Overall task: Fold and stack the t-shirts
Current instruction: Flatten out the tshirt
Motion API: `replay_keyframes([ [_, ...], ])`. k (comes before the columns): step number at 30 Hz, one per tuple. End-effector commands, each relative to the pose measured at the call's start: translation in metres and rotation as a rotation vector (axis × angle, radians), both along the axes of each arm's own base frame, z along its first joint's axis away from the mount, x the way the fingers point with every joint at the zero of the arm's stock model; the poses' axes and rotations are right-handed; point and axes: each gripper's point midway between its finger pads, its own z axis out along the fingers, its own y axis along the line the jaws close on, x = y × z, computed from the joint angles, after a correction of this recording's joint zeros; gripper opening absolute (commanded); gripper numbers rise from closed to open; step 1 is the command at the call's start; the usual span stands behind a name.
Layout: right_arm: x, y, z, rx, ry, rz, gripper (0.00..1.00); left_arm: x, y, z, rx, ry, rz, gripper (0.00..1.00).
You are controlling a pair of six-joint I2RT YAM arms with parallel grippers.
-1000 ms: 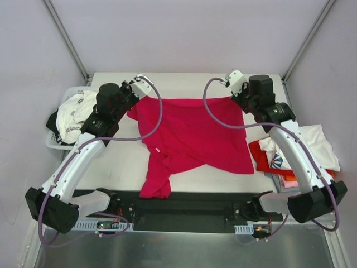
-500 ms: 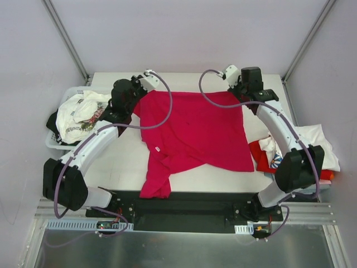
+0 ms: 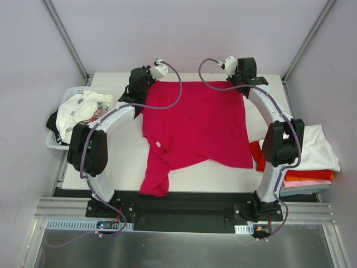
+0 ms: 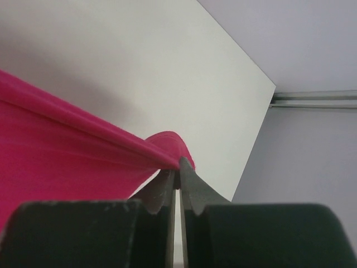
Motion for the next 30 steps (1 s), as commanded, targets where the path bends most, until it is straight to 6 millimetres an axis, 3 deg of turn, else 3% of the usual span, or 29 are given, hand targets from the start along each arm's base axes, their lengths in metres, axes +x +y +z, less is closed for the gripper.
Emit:
replay_keyframes([
  [1,0.026,-0.012,0.015,-0.01,-0.078,-0.047,0.07,0.029,0.016,0.041,0.009,-0.144,0.115,0.0],
  [3,0.032,-0.012,0.008,-0.015,-0.07,-0.054,0.17,0.04,0.015,0.038,0.017,-0.149,0.131,0.04],
  [5,0.035,-0.013,0.005,-0.02,-0.068,-0.059,0.3,0.045,0.015,0.034,0.022,-0.145,0.145,0.15],
  [6,0.037,-0.013,0.003,-0.023,-0.066,-0.058,0.38,0.049,0.014,0.032,0.019,-0.145,0.15,0.4],
  [7,0.037,-0.013,0.003,-0.023,-0.065,-0.062,0.45,0.051,0.015,0.031,0.017,-0.145,0.158,0.53],
  [10,0.039,-0.013,0.003,-0.018,-0.069,-0.063,0.57,0.055,0.015,0.025,0.024,-0.132,0.163,0.59],
  [11,0.039,-0.013,0.004,-0.013,-0.071,-0.064,0.62,0.056,0.014,0.022,0.026,-0.122,0.162,0.66],
  [13,0.038,-0.012,0.007,-0.006,-0.074,-0.063,0.63,0.055,0.015,0.021,0.014,-0.12,0.169,0.81],
  [19,0.015,-0.006,0.01,0.055,-0.035,-0.051,0.64,0.036,0.013,0.021,-0.032,-0.088,0.15,0.88],
  [20,0.009,-0.005,0.007,0.067,-0.019,-0.049,0.64,0.026,0.013,0.029,-0.042,-0.083,0.141,0.88],
  [24,-0.022,0.008,0.01,0.124,0.051,-0.032,0.64,-0.009,0.004,0.016,-0.074,0.011,0.096,0.94],
  [26,-0.045,0.012,0.001,0.121,0.125,-0.023,0.66,-0.034,-0.006,0.007,-0.093,0.076,0.051,0.99],
  [30,-0.084,0.028,-0.023,0.088,0.247,0.014,0.68,-0.075,-0.03,-0.017,-0.077,0.16,-0.057,0.99],
])
